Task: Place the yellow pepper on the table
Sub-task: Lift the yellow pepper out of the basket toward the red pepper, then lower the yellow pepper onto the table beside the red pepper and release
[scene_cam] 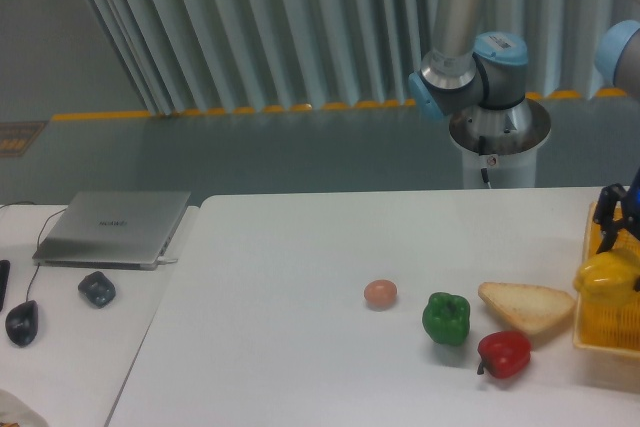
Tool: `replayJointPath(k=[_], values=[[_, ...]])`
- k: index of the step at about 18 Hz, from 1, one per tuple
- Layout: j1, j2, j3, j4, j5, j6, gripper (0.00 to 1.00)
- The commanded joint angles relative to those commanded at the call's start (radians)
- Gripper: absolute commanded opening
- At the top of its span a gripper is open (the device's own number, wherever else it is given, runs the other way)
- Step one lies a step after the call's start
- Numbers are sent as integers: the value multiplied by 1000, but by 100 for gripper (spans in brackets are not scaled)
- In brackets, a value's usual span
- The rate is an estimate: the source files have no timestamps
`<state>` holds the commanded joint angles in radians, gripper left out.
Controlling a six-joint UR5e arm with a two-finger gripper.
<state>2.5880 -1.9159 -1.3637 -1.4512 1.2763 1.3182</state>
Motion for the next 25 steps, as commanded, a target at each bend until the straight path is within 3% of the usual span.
replayJointPath(k=[9,16,25], values=[[-123,-18,-9,156,21,-348,35],[-267,-70,-18,259,244,-572,35],[-318,-104,-24,333,247,-842,35]])
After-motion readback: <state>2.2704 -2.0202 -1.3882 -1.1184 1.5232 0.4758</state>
